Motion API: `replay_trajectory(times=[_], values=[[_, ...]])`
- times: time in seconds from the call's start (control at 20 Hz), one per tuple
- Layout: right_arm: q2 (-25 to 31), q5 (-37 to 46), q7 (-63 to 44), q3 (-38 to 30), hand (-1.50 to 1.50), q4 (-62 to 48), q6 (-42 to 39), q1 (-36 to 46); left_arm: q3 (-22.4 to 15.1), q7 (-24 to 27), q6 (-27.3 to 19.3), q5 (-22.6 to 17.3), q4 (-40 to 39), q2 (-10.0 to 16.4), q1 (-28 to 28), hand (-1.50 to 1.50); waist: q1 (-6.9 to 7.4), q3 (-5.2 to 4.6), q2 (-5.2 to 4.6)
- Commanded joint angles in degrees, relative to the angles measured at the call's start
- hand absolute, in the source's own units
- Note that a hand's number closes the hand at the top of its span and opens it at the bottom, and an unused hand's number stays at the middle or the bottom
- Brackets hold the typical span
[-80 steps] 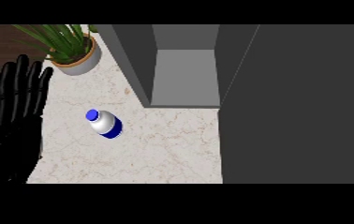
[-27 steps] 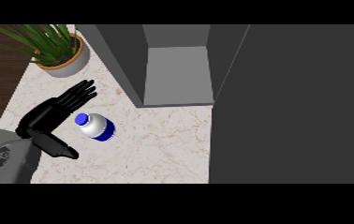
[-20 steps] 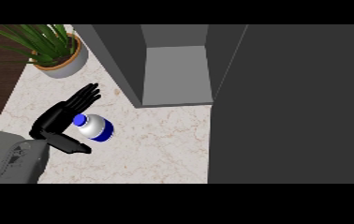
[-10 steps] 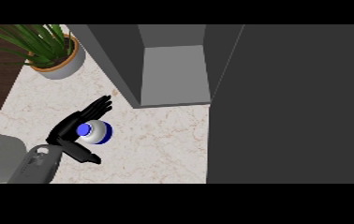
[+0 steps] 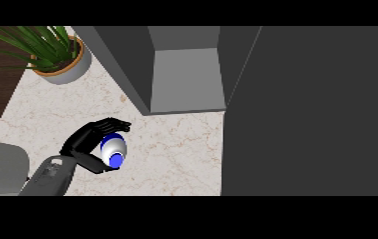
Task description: Pick up the bottled water, place it into the cabinet and close the cabinet
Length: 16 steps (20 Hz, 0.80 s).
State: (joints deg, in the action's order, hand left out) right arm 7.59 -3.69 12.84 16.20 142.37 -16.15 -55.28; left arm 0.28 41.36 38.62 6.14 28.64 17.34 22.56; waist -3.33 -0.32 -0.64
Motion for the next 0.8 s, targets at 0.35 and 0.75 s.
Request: replay_trajectory(times=[0.35, 0.75], values=[[0.52, -1.32, 0.21, -0.43, -1.50, 3.82, 0.01, -1.51, -0.50, 5.86, 13.72, -4.15, -6.22, -1.70, 3.13, 1.50, 0.17, -0.06, -0.22], [-0.76, -0.24, 1.52, -0.44, -1.50, 1.64, 1.25, -2.94, 13.60, 10.62, -19.22, -16.00, -4.01, -12.64, -5.77, 1.50, 3.65, 0.23, 0.79]])
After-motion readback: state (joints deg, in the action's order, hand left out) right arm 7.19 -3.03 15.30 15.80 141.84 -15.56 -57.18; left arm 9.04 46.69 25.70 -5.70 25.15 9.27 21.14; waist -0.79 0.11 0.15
